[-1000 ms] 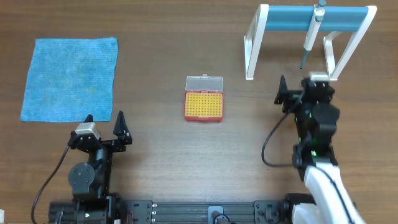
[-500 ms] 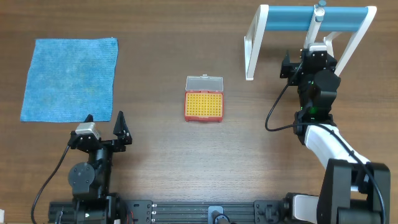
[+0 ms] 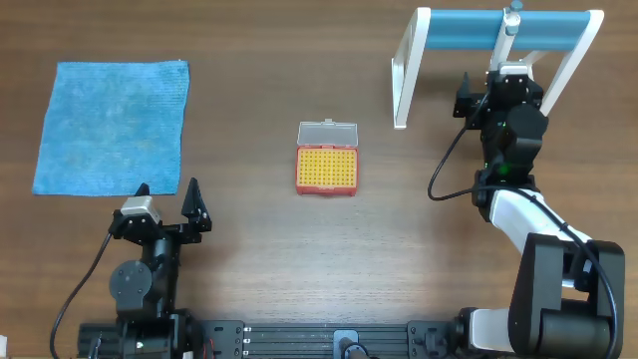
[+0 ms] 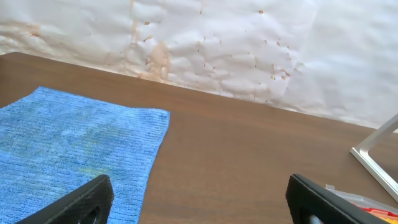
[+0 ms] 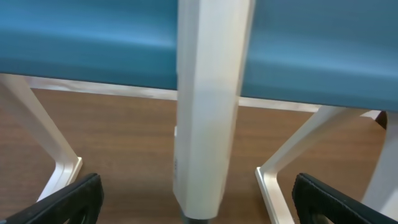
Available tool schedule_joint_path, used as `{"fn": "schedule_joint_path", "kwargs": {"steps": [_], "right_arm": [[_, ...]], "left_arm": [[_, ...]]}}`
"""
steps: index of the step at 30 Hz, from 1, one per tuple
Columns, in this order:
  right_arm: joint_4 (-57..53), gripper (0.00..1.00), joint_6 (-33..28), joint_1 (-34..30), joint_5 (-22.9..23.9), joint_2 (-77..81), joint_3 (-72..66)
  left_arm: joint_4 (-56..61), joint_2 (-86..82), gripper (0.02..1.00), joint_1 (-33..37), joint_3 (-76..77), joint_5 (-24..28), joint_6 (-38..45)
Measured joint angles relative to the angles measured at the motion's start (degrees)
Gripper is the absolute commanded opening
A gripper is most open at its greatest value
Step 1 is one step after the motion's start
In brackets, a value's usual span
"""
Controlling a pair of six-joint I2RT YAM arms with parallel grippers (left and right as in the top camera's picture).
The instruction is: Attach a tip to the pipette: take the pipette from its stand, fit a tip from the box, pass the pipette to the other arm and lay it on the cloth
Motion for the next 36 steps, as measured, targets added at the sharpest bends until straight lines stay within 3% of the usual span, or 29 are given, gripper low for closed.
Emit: {"fn": "schedule_joint_path", "kwargs": {"steps": [19,36], "right_arm": [[2.8,0.991,0.1,-0.9,-2.2,0.9,0.5],[5.7,1.0,4.1,-1.1,-2.4,2.7,0.6]], "left_arm": [[0.0,0.0,0.899,0.0,0.0,0.0,0.0],[0.0,0.0,0.901,0.0,0.0,0.0,0.0]]}}
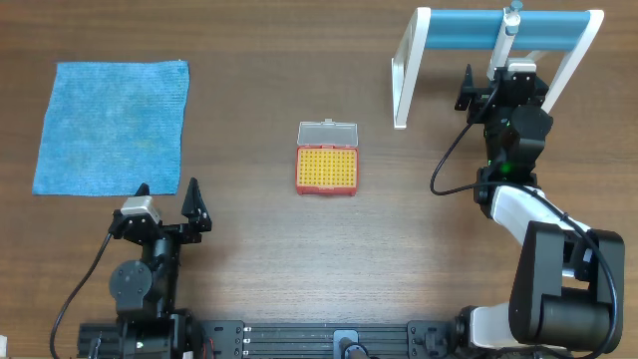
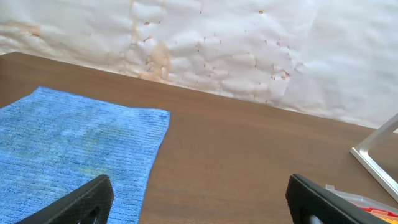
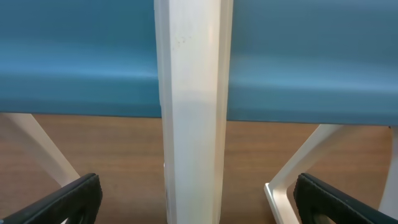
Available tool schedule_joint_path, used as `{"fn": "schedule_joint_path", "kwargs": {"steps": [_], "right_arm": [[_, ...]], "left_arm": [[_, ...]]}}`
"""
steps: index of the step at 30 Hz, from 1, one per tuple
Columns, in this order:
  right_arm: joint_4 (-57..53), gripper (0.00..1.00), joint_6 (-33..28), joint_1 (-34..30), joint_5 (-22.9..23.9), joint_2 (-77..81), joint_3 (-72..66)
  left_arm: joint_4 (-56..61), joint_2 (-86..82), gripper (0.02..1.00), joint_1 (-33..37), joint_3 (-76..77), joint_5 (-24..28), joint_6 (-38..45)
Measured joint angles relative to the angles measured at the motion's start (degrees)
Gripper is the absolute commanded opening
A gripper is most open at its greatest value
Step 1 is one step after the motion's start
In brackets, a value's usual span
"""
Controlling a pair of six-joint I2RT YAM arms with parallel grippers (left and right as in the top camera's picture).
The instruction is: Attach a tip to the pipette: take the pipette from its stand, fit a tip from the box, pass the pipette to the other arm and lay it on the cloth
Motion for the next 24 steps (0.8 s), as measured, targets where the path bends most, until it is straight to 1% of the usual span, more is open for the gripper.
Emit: {"fn": "schedule_joint_path", "kwargs": {"steps": [6,7,8,9,10,24], "right_arm": [[0.0,0.987,0.5,0.0,0.0,0.0,0.0],[0.1,0.89,0.5,0.0,0.0,0.1,0.0],[0.1,0.362,0.4,0.0,0.0,0.2,0.0],[0.1,0.187,0.7,0.0,0.0,0.3,0.0],[0.1,0.08,0.6,0.0,0.0,0.4,0.0],[0.0,0.073,1.2,0.0,0.0,0.5,0.0]], "left_arm": [[0.0,0.0,0.899,0.0,0.0,0.0,0.0],[0.0,0.0,0.899,0.0,0.0,0.0,0.0],[0.0,0.0,0.899,0.0,0.0,0.0,0.0],[0.0,0.0,0.899,0.0,0.0,0.0,0.0],[0.0,0.0,0.901,0.0,0.0,0.0,0.0],[0.0,0.0,0.901,0.0,0.0,0.0,0.0]]}}
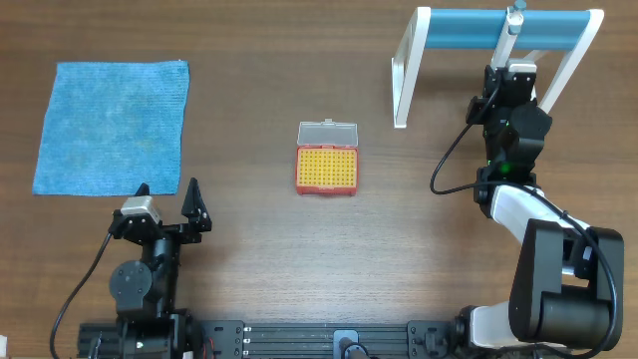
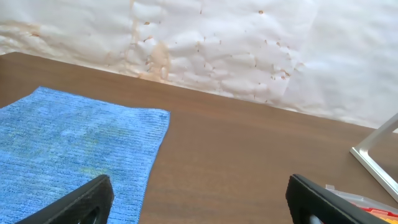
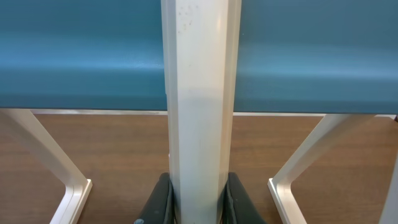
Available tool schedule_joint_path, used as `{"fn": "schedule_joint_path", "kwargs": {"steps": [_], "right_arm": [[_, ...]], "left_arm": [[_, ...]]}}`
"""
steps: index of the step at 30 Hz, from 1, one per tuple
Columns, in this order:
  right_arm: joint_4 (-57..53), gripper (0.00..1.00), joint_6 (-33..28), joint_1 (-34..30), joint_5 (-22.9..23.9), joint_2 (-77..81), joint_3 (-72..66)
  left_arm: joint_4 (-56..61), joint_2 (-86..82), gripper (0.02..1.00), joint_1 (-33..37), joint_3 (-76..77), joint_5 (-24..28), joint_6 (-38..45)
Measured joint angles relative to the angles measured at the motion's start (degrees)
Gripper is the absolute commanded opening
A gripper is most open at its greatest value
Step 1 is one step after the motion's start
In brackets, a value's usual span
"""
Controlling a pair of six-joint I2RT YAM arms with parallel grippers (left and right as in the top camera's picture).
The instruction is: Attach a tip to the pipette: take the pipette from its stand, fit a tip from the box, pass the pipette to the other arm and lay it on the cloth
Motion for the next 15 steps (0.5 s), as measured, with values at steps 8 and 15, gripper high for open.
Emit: {"fn": "schedule_joint_path", "kwargs": {"steps": [8,15], "right_arm": [[-3.2,0.075,0.0,1.6,0.0,-3.1,0.0],[-9.7,0.077,0.0,1.9,0.0,-11.6,0.0]], "left_arm": [[0.0,0.0,0.899,0.0,0.0,0.0,0.0],[0.0,0.0,0.901,0.0,0.0,0.0,0.0]]}}
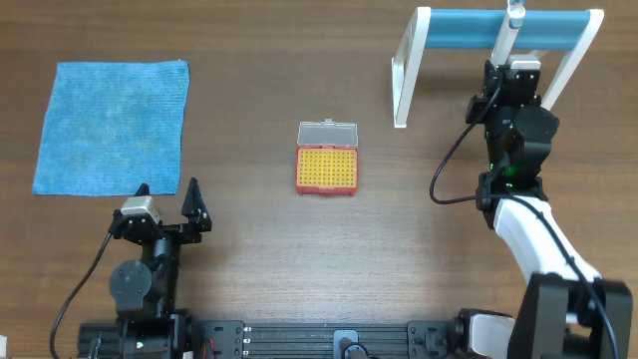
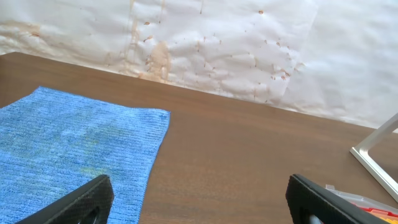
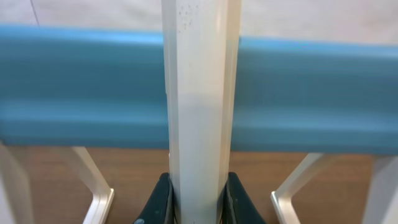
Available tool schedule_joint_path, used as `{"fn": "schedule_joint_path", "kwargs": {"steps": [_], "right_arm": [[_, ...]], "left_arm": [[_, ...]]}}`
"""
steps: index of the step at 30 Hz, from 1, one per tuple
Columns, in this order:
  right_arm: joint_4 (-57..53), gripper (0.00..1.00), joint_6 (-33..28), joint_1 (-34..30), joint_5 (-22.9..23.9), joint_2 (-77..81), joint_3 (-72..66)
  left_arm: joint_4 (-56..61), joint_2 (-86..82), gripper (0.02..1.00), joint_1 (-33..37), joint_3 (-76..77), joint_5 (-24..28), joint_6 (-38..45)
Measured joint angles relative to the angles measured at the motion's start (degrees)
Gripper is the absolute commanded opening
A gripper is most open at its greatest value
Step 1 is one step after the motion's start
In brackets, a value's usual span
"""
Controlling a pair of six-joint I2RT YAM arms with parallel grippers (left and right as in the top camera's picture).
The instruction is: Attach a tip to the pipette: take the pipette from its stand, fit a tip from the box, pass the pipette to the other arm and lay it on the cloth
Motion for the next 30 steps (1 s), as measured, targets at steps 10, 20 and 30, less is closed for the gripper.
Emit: {"fn": "schedule_joint_path", "kwargs": {"steps": [10,20,30], "right_arm": [[6.2,0.075,0.0,9.4,-1.4,-19.6,-10.5],[18.4,0.077,4.9,15.6,-3.4,-38.2,-32.4],[21.8,0.073,19.1,26.7,-7.6,-32.9,-36.1]], "left_arm": [[0.0,0.0,0.899,0.0,0.0,0.0,0.0],[0.0,0.0,0.899,0.0,0.0,0.0,0.0],[0.0,0.0,0.899,0.0,0.0,0.0,0.0]]}}
